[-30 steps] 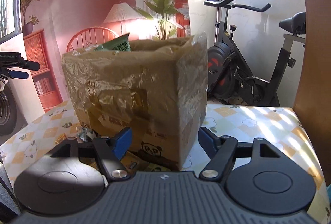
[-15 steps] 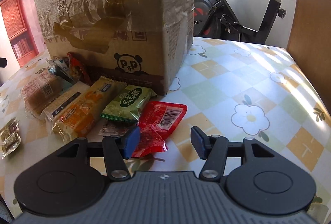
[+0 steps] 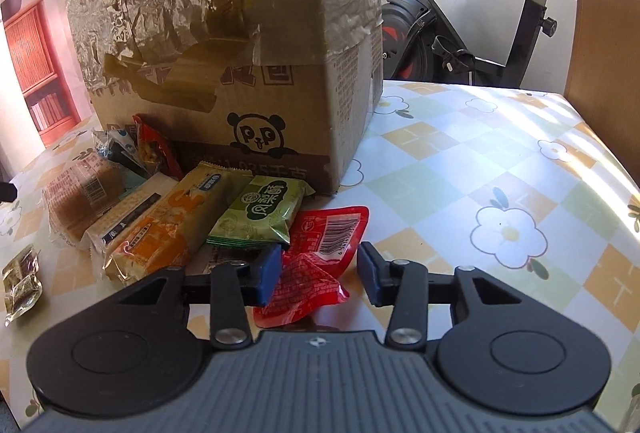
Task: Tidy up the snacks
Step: 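Move both tools back down to the snack pile beside the box, then lower the left tool onto the gold-foil packet while the right tool reaches the red packet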
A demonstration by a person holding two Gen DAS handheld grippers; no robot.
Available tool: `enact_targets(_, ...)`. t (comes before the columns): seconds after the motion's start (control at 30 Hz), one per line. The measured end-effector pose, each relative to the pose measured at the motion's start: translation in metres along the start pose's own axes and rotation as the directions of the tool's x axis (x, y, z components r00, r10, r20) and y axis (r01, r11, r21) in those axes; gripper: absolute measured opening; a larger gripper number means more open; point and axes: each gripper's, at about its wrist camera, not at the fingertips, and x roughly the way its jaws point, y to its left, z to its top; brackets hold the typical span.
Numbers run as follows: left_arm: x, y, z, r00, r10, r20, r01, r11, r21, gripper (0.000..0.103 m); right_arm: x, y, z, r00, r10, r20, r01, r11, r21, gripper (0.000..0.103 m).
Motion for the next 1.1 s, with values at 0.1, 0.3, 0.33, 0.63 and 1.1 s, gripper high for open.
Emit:
enact_targets(0.1,0.003,-0.004,-0.01,0.998,-0.03,-0.048,0.031,0.999,0.031,0.077,-0.005,0.006,-0.004,1.0,-0.021,0.022,0.022,0.999,-0.024,0.038)
enact_targets(0.3,0.006,-0.023,-0.024,0.992,-0.068,-0.104,0.081,0.989,0.125,0.078,-0.007,0.018,-0.006,0.998,-0.046,0.053,0.051,0.994,-0.1,0.037)
enact_targets(0.33,0.008,-0.027,-0.027,0.99,-0.069,-0.12,0.086,0.986,0.14,0.078,-0.006,0.018,-0.006,0.998,-0.044,0.052,0.049,0.994,-0.099,0.037)
enact_targets(0.63,0.014,-0.037,-0.038,0.976,-0.097,-0.195,0.138,0.968,0.209,0.079,-0.006,0.016,-0.006,0.998,-0.038,0.045,0.042,0.995,-0.094,0.037)
enact_targets(1.1,0.034,-0.025,-0.019,0.982,0.008,-0.19,0.036,0.973,0.226,0.091,-0.005,0.016,-0.005,0.999,-0.034,0.041,0.038,0.995,-0.09,0.037)
